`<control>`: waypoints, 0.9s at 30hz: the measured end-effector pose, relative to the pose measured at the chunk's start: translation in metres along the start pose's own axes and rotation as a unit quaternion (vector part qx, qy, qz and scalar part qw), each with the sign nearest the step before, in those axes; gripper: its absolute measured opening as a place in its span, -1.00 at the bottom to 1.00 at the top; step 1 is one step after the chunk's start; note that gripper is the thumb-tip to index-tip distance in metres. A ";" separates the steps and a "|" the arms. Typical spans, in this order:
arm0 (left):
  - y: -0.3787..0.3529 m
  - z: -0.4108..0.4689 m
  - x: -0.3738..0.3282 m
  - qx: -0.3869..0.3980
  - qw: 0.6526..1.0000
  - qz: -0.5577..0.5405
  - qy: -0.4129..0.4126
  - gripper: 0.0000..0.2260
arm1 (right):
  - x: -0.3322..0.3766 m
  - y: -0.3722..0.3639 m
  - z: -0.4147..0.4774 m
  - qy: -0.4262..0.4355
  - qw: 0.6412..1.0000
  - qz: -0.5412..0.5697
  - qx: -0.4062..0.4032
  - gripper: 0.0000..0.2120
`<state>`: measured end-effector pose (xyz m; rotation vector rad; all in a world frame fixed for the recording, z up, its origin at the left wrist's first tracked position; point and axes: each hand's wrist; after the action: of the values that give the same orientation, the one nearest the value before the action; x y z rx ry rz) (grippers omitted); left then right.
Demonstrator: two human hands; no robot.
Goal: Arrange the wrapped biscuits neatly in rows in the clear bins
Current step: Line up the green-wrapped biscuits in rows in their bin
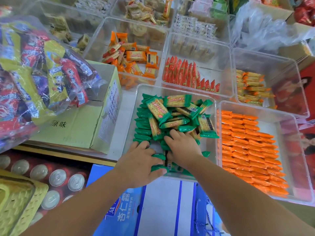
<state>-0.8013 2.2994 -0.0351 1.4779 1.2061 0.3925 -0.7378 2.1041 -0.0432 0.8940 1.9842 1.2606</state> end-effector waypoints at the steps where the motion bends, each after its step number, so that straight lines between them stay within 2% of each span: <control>1: 0.000 0.000 0.000 0.002 1.000 0.001 0.000 -0.38 | -0.001 0.001 0.001 -0.011 1.000 0.019 0.007 -0.59; 9: 0.000 0.000 0.000 -0.004 1.000 -0.007 -0.007 -0.39 | 0.007 0.004 0.012 -0.035 0.994 0.096 0.035 -0.65; 16: -0.008 -0.005 0.003 -0.152 0.987 -0.043 -0.034 -0.54 | 0.018 0.006 0.004 -0.018 0.958 0.285 0.011 -0.58; 21: -0.008 -0.006 0.001 -0.202 0.977 -0.064 -0.012 -0.54 | 0.016 0.005 -0.001 -0.013 0.938 0.342 0.053 -0.49; 23: -0.009 -0.006 0.000 -0.200 0.978 -0.062 0.008 -0.48 | 0.018 0.003 -0.002 -0.026 0.926 0.369 0.069 -0.48; 27: -0.004 -0.003 -0.003 -0.094 0.994 -0.035 0.035 -0.28 | 0.008 0.000 -0.007 -0.095 0.854 0.504 0.089 -0.58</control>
<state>-0.8066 2.2982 -0.0369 1.2657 1.2386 0.4992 -0.7479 2.1071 -0.0414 2.2319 1.4612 1.4007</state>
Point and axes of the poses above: each hand's wrist, its own z-axis towards the middle knuckle, its own y-axis out of the back of the hand, x = y × z, and after that the axes turned 7 degrees about -z, right-handed
